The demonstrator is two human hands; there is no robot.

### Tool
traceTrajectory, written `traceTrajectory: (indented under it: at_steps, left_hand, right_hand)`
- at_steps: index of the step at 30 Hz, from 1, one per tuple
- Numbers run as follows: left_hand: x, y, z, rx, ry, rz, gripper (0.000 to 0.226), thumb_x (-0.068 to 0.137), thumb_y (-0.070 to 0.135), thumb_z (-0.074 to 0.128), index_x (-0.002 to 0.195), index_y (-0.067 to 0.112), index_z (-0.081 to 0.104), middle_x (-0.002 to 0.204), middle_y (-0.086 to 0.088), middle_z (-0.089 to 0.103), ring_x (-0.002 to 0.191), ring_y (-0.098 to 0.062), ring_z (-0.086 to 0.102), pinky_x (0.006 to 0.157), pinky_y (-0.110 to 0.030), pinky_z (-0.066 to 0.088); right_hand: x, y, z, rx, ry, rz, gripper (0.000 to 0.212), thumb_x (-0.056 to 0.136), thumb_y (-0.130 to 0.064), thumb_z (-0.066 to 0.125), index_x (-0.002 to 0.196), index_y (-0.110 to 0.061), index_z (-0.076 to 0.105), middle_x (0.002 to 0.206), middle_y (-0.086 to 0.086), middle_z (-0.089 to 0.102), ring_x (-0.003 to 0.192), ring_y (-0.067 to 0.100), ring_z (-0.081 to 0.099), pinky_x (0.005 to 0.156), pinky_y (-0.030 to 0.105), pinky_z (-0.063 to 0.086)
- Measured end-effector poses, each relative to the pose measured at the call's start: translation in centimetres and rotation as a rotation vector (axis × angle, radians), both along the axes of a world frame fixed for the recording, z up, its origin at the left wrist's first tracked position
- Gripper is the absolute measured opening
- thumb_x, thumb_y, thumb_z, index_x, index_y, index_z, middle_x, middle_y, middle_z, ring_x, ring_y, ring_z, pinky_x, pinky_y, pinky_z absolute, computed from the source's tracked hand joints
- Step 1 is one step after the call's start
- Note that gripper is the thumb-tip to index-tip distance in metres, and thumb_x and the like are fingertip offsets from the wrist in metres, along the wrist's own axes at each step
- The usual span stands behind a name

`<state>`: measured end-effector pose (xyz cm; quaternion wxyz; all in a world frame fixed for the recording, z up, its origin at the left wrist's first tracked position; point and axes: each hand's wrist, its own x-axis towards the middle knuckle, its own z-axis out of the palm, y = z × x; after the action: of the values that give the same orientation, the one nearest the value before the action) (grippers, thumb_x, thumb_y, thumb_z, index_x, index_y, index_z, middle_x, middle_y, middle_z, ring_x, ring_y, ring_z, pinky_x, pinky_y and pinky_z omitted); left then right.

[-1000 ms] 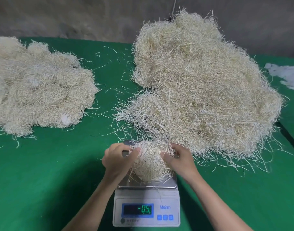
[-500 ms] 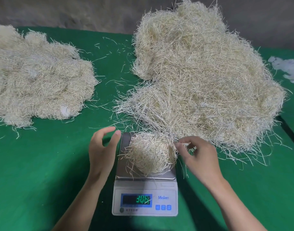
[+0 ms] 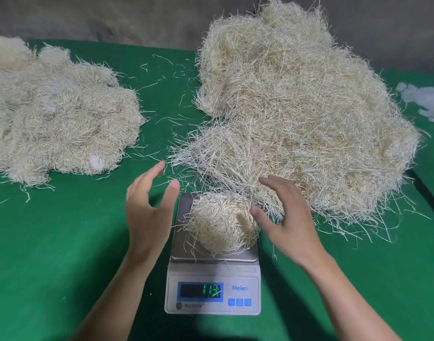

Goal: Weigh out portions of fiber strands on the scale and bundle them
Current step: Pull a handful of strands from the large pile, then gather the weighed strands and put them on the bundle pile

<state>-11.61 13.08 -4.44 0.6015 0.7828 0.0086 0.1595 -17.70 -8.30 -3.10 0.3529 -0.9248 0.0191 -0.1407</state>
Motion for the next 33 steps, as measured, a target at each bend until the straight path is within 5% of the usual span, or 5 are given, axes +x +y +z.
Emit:
traceTrajectory:
  at_steps: [12,21,28,30,33]
  left_hand:
    - [-0.2,0.0,-0.3,-0.023,0.033,-0.025,0.031,0.077,0.038,0.056,0.107,0.041,0.058,0.110,0.025,0.060,0.111,0.003,0.053,0.094,-0.016,0.037]
    - [0.1,-0.2,-1.0,-0.001,0.079,-0.043,0.041,0.074,0.045,0.055,0.113,0.034,0.060,0.113,0.019,0.061,0.109,0.004,0.054,0.096,-0.019,0.039]
    - [0.6,-3.3,-4.0,0.383,0.431,-0.435,0.077,0.083,0.058,0.030,0.146,0.015,0.027,0.132,0.000,0.052,0.130,-0.026,0.043,0.106,-0.056,0.033]
    - [0.2,-4.2,-4.5,0.351,0.436,-0.486,0.066,0.084,0.057,0.028,0.136,0.018,0.043,0.110,-0.003,0.063,0.109,-0.031,0.059,0.094,-0.057,0.045]
    - [0.0,-4.8,-4.3,0.031,0.468,-0.427,0.044,0.084,0.054,0.037,0.105,0.024,0.061,0.088,-0.010,0.067,0.084,-0.029,0.065,0.081,-0.052,0.052]
  right_hand:
    - [0.0,-0.1,-0.4,-0.027,0.021,0.027,0.051,0.084,-0.029,0.067,0.131,-0.024,0.050,0.140,-0.005,0.041,0.126,-0.001,0.027,0.095,-0.004,0.002]
    - [0.2,-0.1,-1.4,0.021,0.037,0.048,0.057,0.082,-0.036,0.068,0.135,-0.031,0.044,0.145,-0.007,0.036,0.133,0.003,0.026,0.112,0.028,0.020]
    - [2.0,2.1,-5.4,-0.102,0.465,0.273,0.131,0.054,-0.055,0.082,0.130,-0.063,-0.025,0.144,-0.014,-0.042,0.134,0.017,-0.037,0.108,0.046,-0.014]
    - [2.6,3.3,-6.5,-0.102,0.486,0.260,0.126,0.062,-0.035,0.083,0.133,-0.064,-0.017,0.150,-0.007,-0.035,0.138,0.022,-0.030,0.112,0.047,-0.011]
    - [3.5,3.9,-6.7,0.065,0.309,0.169,0.096,0.067,0.005,0.060,0.138,-0.050,0.025,0.149,0.011,0.025,0.135,0.028,0.024,0.111,0.049,0.025]
